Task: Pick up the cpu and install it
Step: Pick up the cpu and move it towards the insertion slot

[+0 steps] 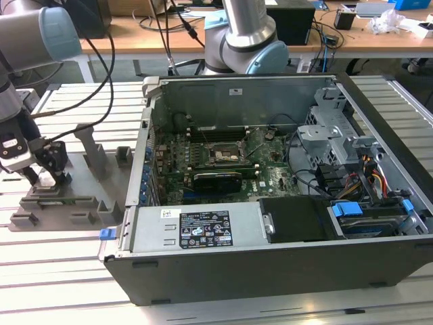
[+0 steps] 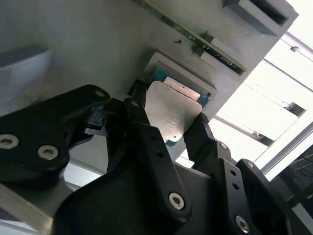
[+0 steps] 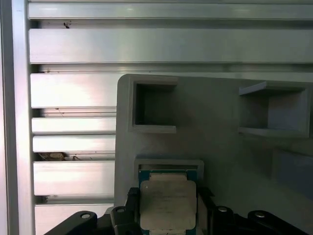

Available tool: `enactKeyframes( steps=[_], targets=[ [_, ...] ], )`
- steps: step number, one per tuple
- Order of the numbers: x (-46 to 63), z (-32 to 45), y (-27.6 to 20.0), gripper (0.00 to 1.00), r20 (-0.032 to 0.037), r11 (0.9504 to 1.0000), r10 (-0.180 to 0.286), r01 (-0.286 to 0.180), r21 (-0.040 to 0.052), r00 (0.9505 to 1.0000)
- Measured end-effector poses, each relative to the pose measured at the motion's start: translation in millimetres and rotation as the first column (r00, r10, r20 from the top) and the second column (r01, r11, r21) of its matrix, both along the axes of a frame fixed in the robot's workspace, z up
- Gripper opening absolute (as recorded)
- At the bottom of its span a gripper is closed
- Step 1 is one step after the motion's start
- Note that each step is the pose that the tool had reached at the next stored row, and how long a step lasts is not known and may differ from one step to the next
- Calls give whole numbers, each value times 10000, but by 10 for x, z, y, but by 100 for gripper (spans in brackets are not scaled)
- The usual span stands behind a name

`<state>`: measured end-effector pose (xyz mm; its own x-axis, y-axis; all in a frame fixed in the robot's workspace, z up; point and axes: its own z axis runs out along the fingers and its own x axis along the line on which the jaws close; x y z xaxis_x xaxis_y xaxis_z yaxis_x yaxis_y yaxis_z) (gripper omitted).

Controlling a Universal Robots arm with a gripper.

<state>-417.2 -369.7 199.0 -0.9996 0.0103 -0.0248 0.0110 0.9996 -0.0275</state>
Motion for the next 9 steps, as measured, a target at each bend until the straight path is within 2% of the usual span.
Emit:
enactKeyframes(
  steps=[4, 9],
  targets=[
    [0, 108, 0, 55, 1, 10000, 1, -1, 0, 10000],
    [0, 196, 0, 55, 0, 10000, 1, -1, 0, 10000]
  ],
)
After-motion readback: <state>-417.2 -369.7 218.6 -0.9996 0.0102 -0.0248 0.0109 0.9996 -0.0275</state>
